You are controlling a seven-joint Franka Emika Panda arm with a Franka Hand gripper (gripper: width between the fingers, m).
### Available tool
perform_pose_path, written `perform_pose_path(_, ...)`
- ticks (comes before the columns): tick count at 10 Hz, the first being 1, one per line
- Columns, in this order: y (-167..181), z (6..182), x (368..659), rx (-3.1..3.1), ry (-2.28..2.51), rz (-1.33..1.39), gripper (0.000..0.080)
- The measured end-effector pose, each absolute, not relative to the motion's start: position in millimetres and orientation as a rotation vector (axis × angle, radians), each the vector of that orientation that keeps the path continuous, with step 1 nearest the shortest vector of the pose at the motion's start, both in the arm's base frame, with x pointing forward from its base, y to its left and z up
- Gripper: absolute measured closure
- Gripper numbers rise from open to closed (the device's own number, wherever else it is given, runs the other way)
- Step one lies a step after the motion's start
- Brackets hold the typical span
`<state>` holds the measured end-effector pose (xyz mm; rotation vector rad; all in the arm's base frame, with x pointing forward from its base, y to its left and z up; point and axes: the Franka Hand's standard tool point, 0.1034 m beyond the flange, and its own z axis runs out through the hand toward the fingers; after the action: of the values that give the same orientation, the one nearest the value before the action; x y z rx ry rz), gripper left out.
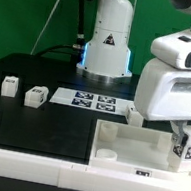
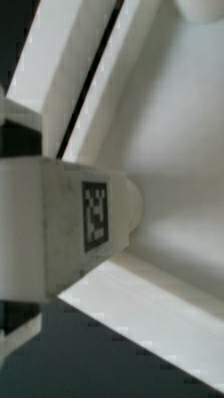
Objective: Assemble one leg
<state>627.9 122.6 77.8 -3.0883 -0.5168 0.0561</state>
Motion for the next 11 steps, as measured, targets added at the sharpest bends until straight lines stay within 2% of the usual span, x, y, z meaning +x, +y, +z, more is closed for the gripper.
perform_pose_path(4,118.4,72.7,629.8,-3.009,0.598,0.005,0.0507)
perform_pose_path(8,121.3,73.0,630.8,-2.799,1.293,-0.007,0.0506)
perform_pose_path(10,122.2,72.7,632.3,-2.709,1.46,0.025,0.0506)
perform_pose_path(11,124.7,72.5,631.7,-2.666,1.527,0.034,0.0343)
